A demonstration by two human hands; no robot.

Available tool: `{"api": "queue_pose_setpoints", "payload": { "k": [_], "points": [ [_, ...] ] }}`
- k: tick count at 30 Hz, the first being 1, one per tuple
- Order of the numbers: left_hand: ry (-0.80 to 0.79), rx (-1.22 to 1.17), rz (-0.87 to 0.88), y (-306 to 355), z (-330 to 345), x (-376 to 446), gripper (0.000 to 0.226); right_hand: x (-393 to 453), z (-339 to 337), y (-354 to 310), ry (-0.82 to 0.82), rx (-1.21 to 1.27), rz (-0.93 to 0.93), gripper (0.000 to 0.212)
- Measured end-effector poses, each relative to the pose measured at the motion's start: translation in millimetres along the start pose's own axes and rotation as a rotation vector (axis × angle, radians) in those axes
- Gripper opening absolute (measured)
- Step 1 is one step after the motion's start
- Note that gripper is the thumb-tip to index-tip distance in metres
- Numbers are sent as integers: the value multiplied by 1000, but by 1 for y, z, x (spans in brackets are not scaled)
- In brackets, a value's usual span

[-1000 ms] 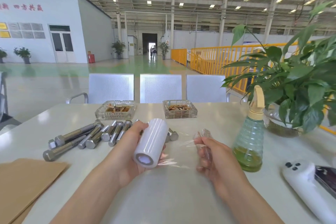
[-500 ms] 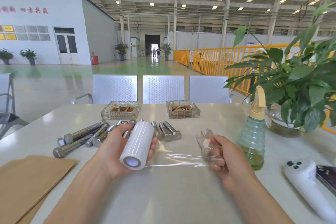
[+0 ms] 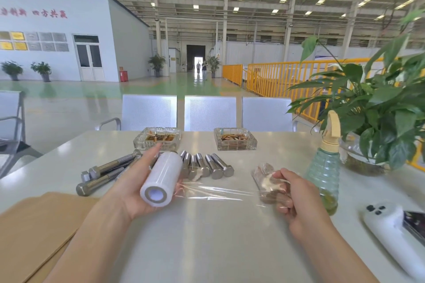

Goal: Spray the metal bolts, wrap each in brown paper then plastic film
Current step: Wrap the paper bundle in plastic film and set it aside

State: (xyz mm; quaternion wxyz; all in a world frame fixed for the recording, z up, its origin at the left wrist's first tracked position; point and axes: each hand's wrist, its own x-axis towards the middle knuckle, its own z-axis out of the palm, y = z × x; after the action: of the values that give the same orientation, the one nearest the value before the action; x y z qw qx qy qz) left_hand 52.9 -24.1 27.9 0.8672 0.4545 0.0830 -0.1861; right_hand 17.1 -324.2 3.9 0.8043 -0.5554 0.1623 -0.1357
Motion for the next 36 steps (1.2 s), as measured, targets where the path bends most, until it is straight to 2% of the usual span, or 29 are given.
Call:
{"api": "queue_pose_setpoints", "payload": {
  "k": [2,5,8,11,14,15,19,20,23,26,28,32,36],
  "points": [
    [0,59,47,3,-2,-3,45,1,1,0,18,-13,-21,23],
    [-27,-14,26,8,-9,-6,36,3,-3,-3,42,18,-29,21],
    [-3,-172,-55,13,-22,-8,44,4,-9,-5,38,84,-3,17],
    [11,-127,-15,14,-27,-8,48,5,-9,-4,37,68,7,14],
    [84,85,107,16,-26,-9,38,6,-10,-3,55,28,10,13],
    [125,156,136,16,-26,-11,41,6,-12,-4,65,19,9,14],
    [313,357,177,16,-31,-15,39,7,-15,-6,92,-104,-3,18],
    [392,445,200,15,-33,-15,38,6,-15,-6,85,-164,-7,18],
    [570,913,273,13,-35,-23,40,3,-11,-2,52,-347,-37,17],
    [595,1142,261,10,-35,-41,55,-1,-13,2,15,-471,-9,29],
    [629,1339,188,5,-34,-56,58,-4,-20,3,15,-559,-21,36],
    [756,1501,115,-6,-31,-73,51,-12,-29,-1,27,-816,-138,42],
    [712,1557,123,-8,-36,-71,48,-18,-37,-4,111,-1204,-274,41]
  ]
}}
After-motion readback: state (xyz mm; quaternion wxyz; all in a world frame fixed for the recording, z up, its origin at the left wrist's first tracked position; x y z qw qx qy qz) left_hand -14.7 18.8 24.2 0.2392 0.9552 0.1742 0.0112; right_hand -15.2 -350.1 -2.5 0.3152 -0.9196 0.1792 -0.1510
